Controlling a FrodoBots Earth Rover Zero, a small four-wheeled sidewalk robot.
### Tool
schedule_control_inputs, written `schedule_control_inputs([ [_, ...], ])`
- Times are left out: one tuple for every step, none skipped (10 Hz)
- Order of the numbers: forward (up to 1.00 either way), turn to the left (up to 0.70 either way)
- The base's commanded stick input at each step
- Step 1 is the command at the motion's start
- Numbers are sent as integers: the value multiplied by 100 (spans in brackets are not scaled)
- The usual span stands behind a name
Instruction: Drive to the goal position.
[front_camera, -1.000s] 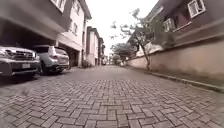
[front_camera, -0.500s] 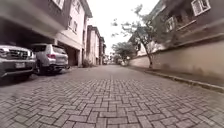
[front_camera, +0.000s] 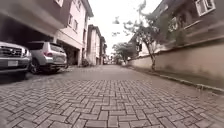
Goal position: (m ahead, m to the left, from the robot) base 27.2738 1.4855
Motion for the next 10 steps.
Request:
schedule_control_inputs([
  [70,0],
  [70,0],
  [70,0],
  [70,0],
  [70,0],
  [70,0],
  [70,0],
  [70,0],
  [70,0],
  [70,0],
])
